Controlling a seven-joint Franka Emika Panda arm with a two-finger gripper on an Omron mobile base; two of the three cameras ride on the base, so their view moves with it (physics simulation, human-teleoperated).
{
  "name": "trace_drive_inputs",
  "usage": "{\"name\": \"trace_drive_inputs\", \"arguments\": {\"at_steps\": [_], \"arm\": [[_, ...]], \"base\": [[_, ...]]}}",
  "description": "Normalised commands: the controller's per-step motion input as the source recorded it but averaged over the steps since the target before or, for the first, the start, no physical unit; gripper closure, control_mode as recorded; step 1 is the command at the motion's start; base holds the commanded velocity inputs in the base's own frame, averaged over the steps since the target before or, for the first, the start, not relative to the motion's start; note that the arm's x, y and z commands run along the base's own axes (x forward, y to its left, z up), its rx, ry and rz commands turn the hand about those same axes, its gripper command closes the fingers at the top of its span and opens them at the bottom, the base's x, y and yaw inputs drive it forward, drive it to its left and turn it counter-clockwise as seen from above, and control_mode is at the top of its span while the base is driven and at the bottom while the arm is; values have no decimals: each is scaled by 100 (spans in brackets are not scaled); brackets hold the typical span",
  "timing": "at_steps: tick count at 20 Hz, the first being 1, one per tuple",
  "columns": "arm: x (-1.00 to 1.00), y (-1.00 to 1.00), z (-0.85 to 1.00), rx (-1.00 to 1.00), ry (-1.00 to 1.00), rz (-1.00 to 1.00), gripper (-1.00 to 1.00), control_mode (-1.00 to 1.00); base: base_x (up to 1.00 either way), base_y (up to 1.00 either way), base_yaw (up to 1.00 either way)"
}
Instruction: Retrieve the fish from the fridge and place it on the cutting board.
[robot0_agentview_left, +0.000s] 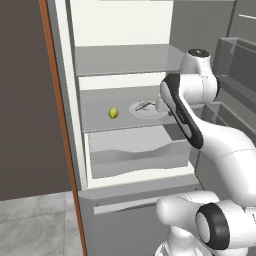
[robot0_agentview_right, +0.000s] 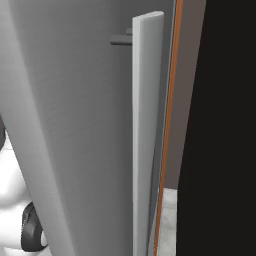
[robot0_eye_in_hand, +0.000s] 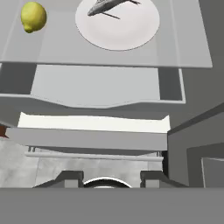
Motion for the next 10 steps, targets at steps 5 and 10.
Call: {"name": "trace_drive_inputs", "arguments": {"at_steps": [5, 10], "arm": [[-6, 23, -18, 0, -5, -6, -100, -100], [12, 21, -33, 0, -20, -19, -100, -100]], "base": [[0, 0, 0], [0, 0, 0]]}}
